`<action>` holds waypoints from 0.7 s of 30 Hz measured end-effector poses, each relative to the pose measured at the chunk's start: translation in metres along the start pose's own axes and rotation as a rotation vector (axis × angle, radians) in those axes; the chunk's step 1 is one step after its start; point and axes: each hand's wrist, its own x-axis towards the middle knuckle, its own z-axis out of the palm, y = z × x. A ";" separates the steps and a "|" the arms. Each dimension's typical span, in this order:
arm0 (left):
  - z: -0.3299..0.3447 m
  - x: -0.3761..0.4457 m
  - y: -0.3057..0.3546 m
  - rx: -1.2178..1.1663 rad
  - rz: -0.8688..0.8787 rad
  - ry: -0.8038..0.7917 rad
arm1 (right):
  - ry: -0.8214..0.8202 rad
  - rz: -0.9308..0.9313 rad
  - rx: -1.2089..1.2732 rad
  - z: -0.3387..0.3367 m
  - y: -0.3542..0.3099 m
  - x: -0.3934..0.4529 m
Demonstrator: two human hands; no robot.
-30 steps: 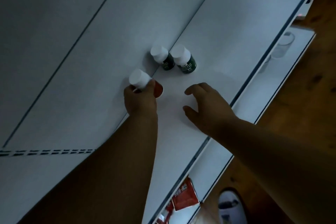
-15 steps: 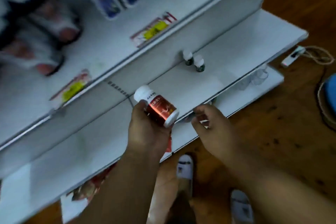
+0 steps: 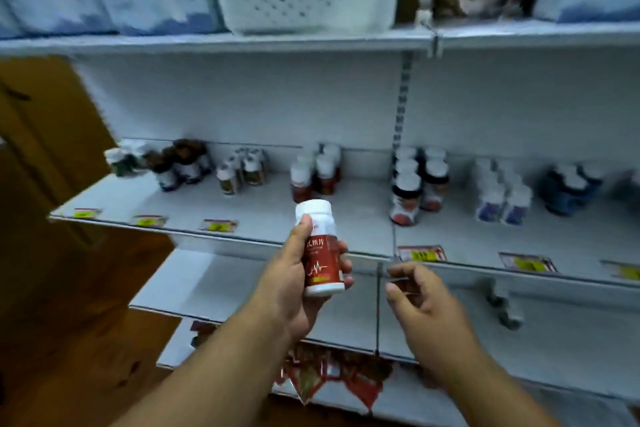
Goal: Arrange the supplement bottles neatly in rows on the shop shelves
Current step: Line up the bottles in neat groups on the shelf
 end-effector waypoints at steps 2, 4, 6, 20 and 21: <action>-0.031 -0.001 0.035 -0.003 0.019 0.028 | -0.011 -0.059 0.002 0.037 -0.028 0.012; -0.067 0.002 0.069 -0.011 0.013 0.065 | -0.001 -0.090 0.027 0.080 -0.050 0.024; -0.103 0.007 0.098 0.012 0.022 0.075 | 0.008 -0.081 0.076 0.127 -0.067 0.035; -0.124 0.164 0.133 1.067 0.393 -0.077 | 0.186 -0.006 -0.271 0.179 -0.057 0.159; -0.121 0.179 0.130 1.146 0.421 -0.090 | 0.191 0.003 -0.306 0.175 -0.049 0.169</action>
